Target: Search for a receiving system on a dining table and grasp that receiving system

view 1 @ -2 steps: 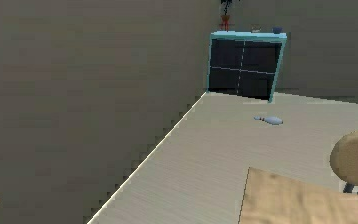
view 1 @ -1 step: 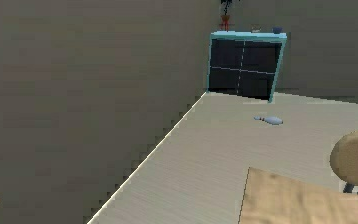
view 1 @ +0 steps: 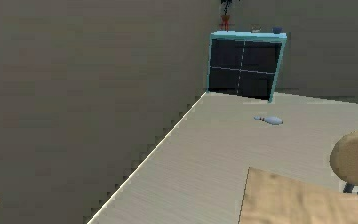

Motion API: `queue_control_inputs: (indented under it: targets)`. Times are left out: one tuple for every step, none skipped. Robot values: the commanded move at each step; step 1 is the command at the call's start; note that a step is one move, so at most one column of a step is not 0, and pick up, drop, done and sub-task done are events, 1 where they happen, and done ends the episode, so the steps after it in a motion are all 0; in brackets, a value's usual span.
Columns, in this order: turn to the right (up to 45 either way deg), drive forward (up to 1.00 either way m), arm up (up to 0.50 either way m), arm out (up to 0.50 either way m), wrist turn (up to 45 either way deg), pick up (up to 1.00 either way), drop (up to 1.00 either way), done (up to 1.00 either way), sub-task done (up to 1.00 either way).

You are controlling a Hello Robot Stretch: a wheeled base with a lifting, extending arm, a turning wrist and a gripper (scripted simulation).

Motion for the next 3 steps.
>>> queue_control_inputs:
  targets:
    - [0.0,0.0,0.0,0.02,0.0,0.0,0.0,0.0,0.0]
    - [0.0,0.0,0.0,0.0,45.0,0.0,0.0,0.0,0.0]
    - [0.0,0.0,0.0,0.0,45.0,0.0,0.0,0.0,0.0]
